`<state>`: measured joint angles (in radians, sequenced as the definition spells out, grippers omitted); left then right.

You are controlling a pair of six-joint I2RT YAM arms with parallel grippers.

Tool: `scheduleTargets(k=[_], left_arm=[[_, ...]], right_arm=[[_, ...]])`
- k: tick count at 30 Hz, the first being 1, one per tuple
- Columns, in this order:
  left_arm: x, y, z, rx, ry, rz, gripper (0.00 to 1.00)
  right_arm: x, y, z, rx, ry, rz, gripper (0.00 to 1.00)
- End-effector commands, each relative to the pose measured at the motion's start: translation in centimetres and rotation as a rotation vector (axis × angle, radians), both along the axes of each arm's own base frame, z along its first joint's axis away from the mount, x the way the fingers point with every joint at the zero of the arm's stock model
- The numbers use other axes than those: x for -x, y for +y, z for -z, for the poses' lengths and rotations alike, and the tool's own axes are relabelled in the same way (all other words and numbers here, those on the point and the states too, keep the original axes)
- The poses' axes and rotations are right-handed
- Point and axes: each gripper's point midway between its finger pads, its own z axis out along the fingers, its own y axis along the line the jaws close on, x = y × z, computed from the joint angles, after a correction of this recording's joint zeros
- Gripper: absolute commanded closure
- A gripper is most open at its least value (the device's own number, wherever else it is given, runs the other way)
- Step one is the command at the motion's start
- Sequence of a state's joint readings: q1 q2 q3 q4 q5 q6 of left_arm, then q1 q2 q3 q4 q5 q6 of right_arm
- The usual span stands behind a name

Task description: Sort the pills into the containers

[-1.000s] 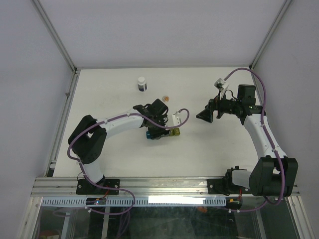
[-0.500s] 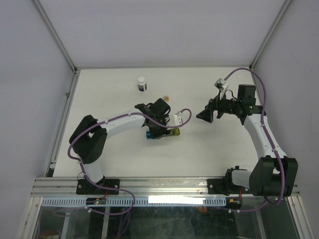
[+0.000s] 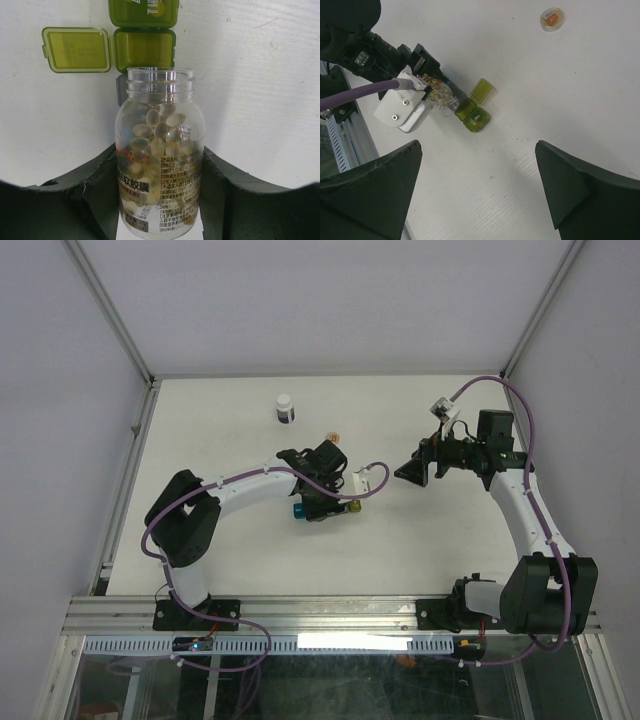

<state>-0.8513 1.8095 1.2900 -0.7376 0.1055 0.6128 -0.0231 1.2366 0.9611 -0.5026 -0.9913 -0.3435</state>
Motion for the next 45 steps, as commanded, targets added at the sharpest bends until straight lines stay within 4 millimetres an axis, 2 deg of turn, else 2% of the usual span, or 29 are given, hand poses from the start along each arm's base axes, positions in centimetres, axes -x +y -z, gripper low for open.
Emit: scheduleTargets(k=[1,6,8,10,19,26,29,31,33,36,38,41,43,45], left_arm=[[-0.8,-1.1,-1.0,0.021,-0.031,-0.003,1.0],[-1.0,-0.8,-1.5,0.005,-0.051,-0.01,1.0],[-0.8,-1.3,-1.9,0.031,-0.039,-0.005,1.0],[-1.2,-1.1,-1.4,0.019,-0.058,-0.008,1.0],[-1.0,-0.3,-1.4,-0.01,-0.058,-0.038,1.0],[-0.9,-1.4,-2.4,0.029,-0.051,-0.028,1.0],[-1.3,-0.6,-2.1,-0.002,-0.062,-0.051,1.0],[-1.0,-0.9,-2.4,0.016,-0.053,-0.035,1.0],[-1.1,-0.3,-1.9,-0.006,-0.06,-0.045,1.0],[-0.8,-1.5,-2.7,0.036,-0.046,-0.032,1.0],[-1.0,-0.6,-1.8,-0.009,-0.057,-0.045,1.0],[-0.8,-1.3,-2.3,0.017,-0.048,-0.039,1.0],[-1.2,-0.6,-1.8,-0.01,-0.062,-0.047,1.0],[-0.6,-0.9,-1.9,-0.014,-0.023,-0.065,1.0]], right_arm=[[-0.8,-0.2,-2.1,-0.002,-0.071,-0.004,0.01],[-0.9,-0.2,-2.1,-0.003,-0.07,-0.005,0.0],[-0.9,-0.3,-2.0,-0.003,-0.066,-0.004,0.01],[-0.9,-0.3,-1.9,-0.002,-0.065,-0.005,0.01],[-0.9,-0.3,-1.9,-0.002,-0.062,-0.005,0.01],[-0.9,-0.4,-1.9,0.0,-0.061,0.0,0.01],[-0.9,-0.4,-1.9,-0.002,-0.062,-0.002,0.0],[-0.9,-0.4,-1.9,-0.002,-0.063,-0.001,0.01],[-0.9,-0.4,-2.0,-0.003,-0.063,-0.003,0.01],[-0.9,-0.4,-1.9,-0.002,-0.061,-0.001,0.01],[-0.9,-0.4,-1.9,-0.001,-0.062,-0.002,0.01],[-1.0,-0.5,-1.9,-0.001,-0.062,0.001,0.01],[-0.9,-0.5,-1.9,-0.002,-0.061,0.0,0.01],[-0.9,-0.5,-1.9,-0.003,-0.061,0.0,0.0]])
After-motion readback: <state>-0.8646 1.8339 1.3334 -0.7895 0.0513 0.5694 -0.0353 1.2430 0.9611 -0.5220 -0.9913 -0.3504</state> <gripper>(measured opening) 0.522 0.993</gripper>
